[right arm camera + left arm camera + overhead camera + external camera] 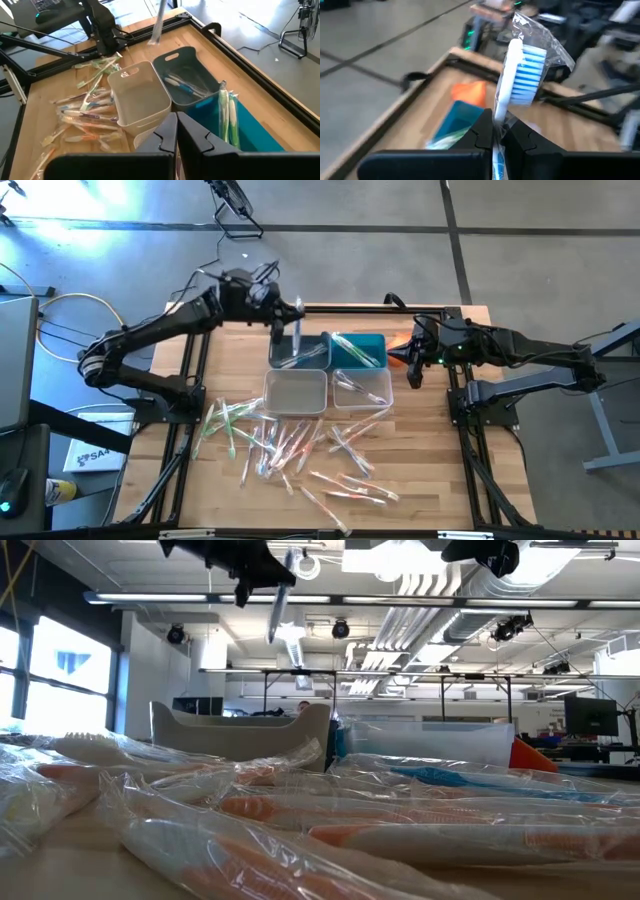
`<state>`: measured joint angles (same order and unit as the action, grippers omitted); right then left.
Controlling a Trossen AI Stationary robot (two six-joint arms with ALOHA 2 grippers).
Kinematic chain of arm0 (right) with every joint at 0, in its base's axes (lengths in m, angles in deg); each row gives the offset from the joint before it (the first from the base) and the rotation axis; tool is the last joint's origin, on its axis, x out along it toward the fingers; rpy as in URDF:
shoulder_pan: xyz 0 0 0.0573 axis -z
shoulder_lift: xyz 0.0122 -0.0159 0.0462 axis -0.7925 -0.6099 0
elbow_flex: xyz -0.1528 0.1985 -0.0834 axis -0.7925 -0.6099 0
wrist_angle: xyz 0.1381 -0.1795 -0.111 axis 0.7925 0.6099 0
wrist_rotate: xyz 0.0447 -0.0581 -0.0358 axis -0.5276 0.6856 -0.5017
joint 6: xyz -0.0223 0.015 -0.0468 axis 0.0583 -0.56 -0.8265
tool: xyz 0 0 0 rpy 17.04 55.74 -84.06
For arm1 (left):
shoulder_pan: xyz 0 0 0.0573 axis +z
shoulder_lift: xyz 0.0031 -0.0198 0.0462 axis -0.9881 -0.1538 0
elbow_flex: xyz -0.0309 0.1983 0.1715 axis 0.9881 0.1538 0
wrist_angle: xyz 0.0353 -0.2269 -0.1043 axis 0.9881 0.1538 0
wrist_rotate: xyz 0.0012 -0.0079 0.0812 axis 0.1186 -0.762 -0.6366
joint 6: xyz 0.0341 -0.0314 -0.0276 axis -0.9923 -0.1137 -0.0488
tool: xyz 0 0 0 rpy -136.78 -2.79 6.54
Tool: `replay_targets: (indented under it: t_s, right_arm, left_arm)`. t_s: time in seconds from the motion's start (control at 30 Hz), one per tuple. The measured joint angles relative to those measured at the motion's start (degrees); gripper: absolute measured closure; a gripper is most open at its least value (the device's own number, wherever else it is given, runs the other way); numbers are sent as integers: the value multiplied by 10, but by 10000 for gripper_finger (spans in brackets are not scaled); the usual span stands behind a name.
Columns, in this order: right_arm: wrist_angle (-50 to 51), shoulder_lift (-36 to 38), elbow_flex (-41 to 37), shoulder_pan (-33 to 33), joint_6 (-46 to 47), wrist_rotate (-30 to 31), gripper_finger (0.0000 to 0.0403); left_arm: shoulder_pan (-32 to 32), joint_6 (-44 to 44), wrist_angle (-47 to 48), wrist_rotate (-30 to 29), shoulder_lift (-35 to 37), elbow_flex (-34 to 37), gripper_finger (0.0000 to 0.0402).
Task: Pick & Place Toothbrushes
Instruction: Put the blue toothbrush into the dark blue bin
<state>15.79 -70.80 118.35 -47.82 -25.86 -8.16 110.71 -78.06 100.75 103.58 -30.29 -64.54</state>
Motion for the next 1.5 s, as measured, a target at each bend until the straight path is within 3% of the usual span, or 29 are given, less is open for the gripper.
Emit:
replay_targets:
  t_s: [0.4,1.5]
  right_arm:
    - [4,0,0,0,0,0,400]
    - [5,0,0,0,0,0,400]
  left_arm:
    - [24,-48,58,-47,-20,-19,392]
    - [23,-81,112,-47,-178,-19,392]
